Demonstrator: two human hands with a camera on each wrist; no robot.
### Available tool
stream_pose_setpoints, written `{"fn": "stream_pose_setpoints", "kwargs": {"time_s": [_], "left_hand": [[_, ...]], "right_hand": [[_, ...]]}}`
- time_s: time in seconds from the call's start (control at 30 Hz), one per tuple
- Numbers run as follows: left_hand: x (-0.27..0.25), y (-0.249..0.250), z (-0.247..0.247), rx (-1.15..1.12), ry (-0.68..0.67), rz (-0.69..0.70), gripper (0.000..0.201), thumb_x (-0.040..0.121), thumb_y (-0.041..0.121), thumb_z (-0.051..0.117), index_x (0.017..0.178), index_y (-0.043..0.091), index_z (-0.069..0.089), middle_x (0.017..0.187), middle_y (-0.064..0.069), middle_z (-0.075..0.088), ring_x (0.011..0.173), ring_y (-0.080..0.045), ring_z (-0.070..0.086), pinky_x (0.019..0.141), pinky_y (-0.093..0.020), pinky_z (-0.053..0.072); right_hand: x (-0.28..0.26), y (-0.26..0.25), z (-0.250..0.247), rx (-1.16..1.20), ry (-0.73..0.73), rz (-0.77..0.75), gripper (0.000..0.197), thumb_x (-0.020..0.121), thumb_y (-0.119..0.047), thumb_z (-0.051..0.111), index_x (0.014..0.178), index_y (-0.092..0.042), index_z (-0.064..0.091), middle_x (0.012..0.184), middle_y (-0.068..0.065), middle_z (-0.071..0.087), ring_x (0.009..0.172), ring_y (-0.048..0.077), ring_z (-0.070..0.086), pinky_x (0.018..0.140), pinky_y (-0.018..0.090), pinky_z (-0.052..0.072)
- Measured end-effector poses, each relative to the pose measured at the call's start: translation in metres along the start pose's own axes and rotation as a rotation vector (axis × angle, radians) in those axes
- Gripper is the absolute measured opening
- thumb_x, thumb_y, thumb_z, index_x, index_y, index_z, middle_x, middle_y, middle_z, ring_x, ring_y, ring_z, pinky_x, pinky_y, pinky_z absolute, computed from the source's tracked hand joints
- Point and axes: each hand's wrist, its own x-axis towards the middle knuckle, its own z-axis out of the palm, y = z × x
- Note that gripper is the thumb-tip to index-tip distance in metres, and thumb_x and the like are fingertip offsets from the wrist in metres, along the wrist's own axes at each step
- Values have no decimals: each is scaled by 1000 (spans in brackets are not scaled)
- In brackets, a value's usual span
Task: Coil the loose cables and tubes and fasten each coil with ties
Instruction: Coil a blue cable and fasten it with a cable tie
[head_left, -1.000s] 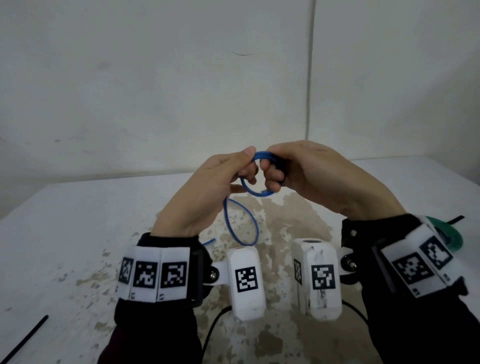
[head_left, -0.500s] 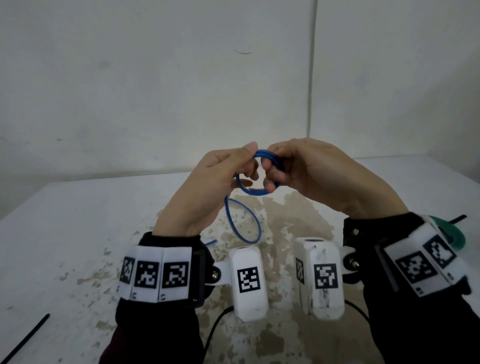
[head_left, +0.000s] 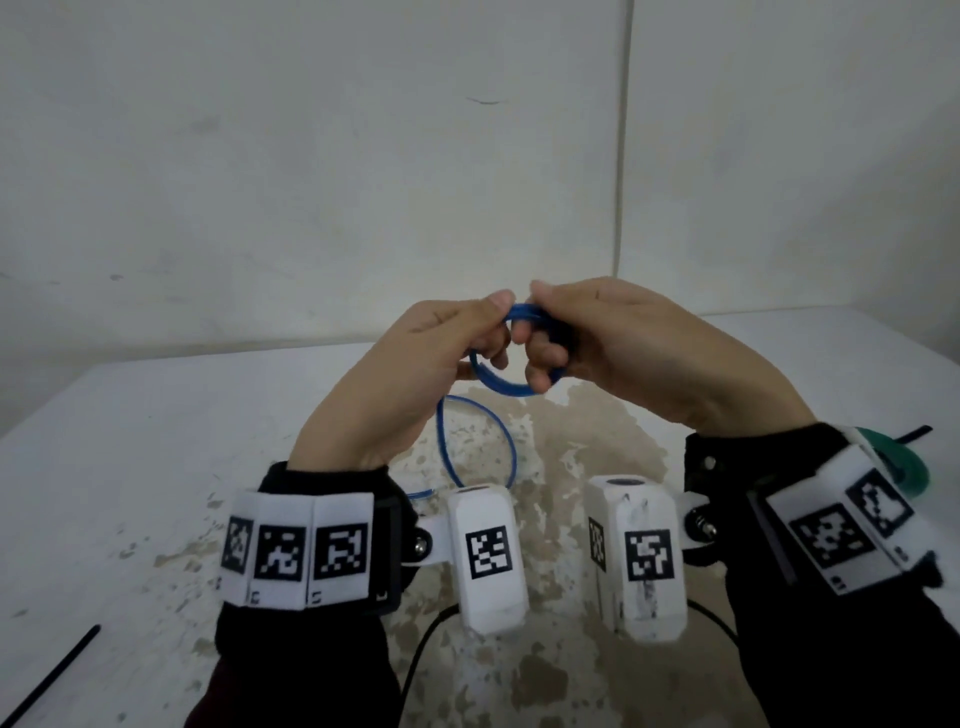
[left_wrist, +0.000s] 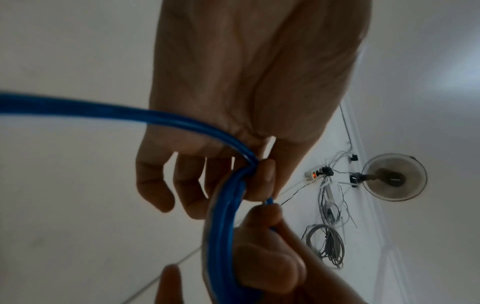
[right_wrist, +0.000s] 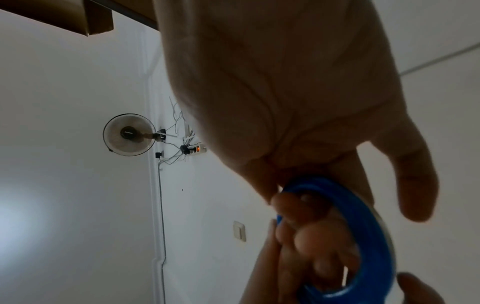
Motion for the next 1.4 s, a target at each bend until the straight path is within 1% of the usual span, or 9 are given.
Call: {"fn": "stream_pose_setpoints", "kwargs": {"time_s": [0.1, 0.2, 0.47, 0.63, 0.83, 1.03, 1.13, 1.23, 1.4], "left_hand": [[3, 2, 7, -127, 30, -10, 42, 101, 29, 39, 64, 9, 43, 63, -3, 43, 66, -16, 49, 77, -30, 42], [7, -3, 8, -303, -6, -42, 52, 102, 33, 30, 53, 18, 41, 62, -3, 41, 73, -23, 47, 81, -36, 42], [-2, 4, 6, 90, -19, -8, 49, 101, 27, 39, 54, 17, 46, 70, -14, 40, 61, -16, 42, 69, -25, 43], [6, -2, 7, -290, 2, -76, 47, 101, 33, 33, 58, 16, 39, 50, 1, 37, 56, -18, 42, 65, -26, 42], [1, -1, 9, 36, 19, 23, 41, 103, 27, 34, 67, 8, 41, 51, 9, 44, 52, -13, 36, 59, -20, 37], [4, -3, 14, 63, 144, 72, 48, 101, 36, 36, 62, 11, 47, 57, 2, 52, 66, -15, 50, 84, -31, 43], [3, -4, 13, 126, 136, 64, 46, 102, 35, 36, 62, 12, 36, 58, -2, 38, 65, -19, 41, 73, -24, 39], [1, -4, 11, 179, 63, 67, 41, 102, 30, 37, 68, 8, 45, 54, 4, 33, 57, -13, 36, 60, -14, 37], [5, -9, 13, -24, 0, 65, 45, 103, 33, 31, 69, 7, 45, 55, 5, 37, 61, -14, 42, 73, -25, 41]], "right_hand": [[4, 3, 6, 90, 38, -94, 36, 103, -16, 32, 77, -8, 55, 61, -3, 44, 56, 10, 39, 64, 20, 41], [5, 2, 8, 257, 77, -89, 35, 103, -12, 30, 76, -5, 52, 56, -3, 42, 54, 11, 41, 62, 20, 45], [0, 1, 2, -88, -20, 25, 35, 101, -14, 31, 79, -1, 54, 65, 8, 32, 53, 13, 36, 58, 23, 38], [4, 2, 8, 120, 120, -55, 35, 103, -14, 33, 73, -8, 51, 64, 2, 31, 56, 11, 33, 56, 18, 38], [1, 3, 4, -118, 38, 9, 36, 103, -19, 33, 78, -6, 55, 60, -1, 38, 56, 13, 41, 64, 23, 41], [4, 5, 6, 61, 154, -54, 34, 103, -18, 34, 78, -8, 54, 59, -4, 35, 54, 10, 38, 69, 23, 43], [5, 5, 5, 14, 117, 7, 35, 103, -17, 32, 79, -7, 55, 58, -2, 39, 54, 13, 42, 68, 26, 42], [3, 3, 4, -62, 62, 59, 38, 103, -24, 33, 78, -7, 56, 54, -2, 39, 50, 15, 44, 62, 24, 45], [3, 3, 7, 10, 96, -30, 36, 104, -21, 32, 76, -9, 51, 51, -9, 36, 44, 5, 37, 65, 22, 46]]}}
